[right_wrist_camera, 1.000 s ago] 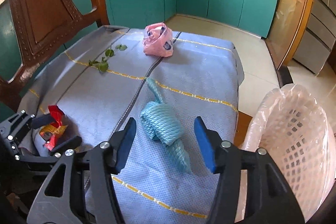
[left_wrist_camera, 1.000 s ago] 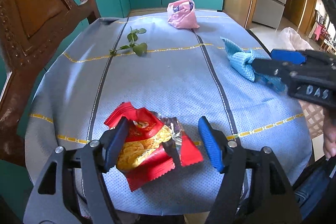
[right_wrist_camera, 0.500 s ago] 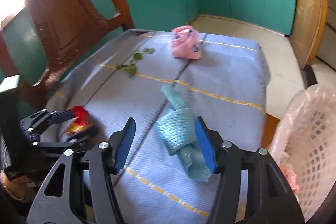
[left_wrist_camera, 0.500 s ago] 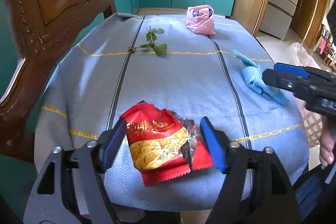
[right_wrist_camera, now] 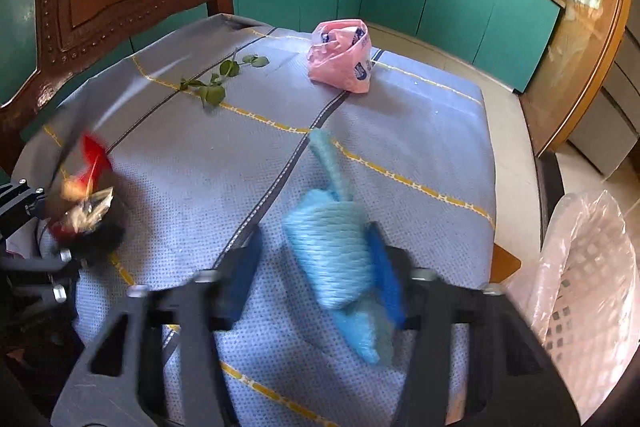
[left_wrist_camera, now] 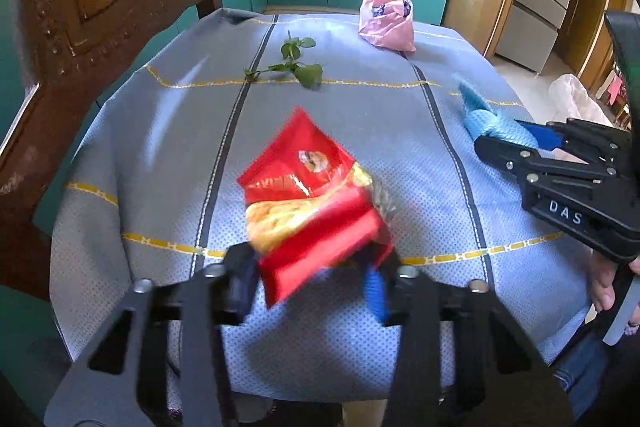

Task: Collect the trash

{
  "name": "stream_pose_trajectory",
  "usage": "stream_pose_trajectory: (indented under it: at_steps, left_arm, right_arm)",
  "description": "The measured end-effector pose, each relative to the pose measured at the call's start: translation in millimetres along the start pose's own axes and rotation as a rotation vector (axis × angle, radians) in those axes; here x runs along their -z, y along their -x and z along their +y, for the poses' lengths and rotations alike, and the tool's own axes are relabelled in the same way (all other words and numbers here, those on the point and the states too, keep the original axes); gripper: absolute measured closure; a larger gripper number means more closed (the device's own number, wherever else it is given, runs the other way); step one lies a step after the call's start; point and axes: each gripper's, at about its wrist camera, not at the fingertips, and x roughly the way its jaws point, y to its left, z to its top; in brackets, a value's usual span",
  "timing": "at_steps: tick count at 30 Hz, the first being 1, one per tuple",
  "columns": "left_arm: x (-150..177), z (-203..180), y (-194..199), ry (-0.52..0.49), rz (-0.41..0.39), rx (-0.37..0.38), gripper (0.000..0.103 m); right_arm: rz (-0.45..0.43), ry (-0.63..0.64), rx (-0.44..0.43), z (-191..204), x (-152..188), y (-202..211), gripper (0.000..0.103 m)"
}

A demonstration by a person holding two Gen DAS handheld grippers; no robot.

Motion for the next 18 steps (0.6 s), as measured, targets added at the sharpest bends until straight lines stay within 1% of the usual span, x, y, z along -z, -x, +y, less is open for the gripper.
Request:
stream_pose_trajectory:
  at_steps: [1, 2, 3, 8, 11, 12, 14, 16, 17, 18]
  left_arm:
    - [0, 0, 0, -0.004, -0.002, -0.001, 0.072]
    - [0, 0, 1, -0.006, -0.002, 0.000, 0.077]
    - [0, 0, 2, -0.003, -0.005, 0.000, 0.079]
    - [0, -1, 10, -0.001, -0.027, 0.005, 0.079]
    - [1, 0, 14, 0.011, -0.026, 0.023, 0.075]
    - [2, 0, 15, 0.008, -0.031, 0.029, 0.076]
    - [3, -4, 17, -0.020, -0.036, 0.026, 0.084]
    - [5, -7, 18, -0.034, -0.038, 0.027, 0.084]
    - [5, -8, 19, -0.039, -0.037, 0.029, 0.081]
    - [6, -9, 19, -0.048, -0.035, 0.021, 0.063]
  right_arm:
    - [-0.005, -0.004, -0.005, -1, 0, 2, 0.071]
    - [-0.009, -0.010, -0.009, -2, 0, 3, 0.073]
    - [-0.013, -0.014, -0.011, -2, 0, 4, 0.074]
    - [-0.042, -0.036, -0.020, -6, -2, 17, 0.075]
    - [-0.044, -0.052, -0.022, -9, -1, 19, 0.075]
    - [-0.046, -0.055, -0.024, -9, 0, 20, 0.075]
    - [-0.050, -0.058, -0.023, -10, 0, 21, 0.075]
    - [-0.052, -0.058, -0.029, -9, 0, 22, 0.075]
    - [-0.052, -0.060, -0.030, -9, 0, 23, 0.075]
    - [-0.052, -0.060, -0.031, -9, 0, 24, 0.075]
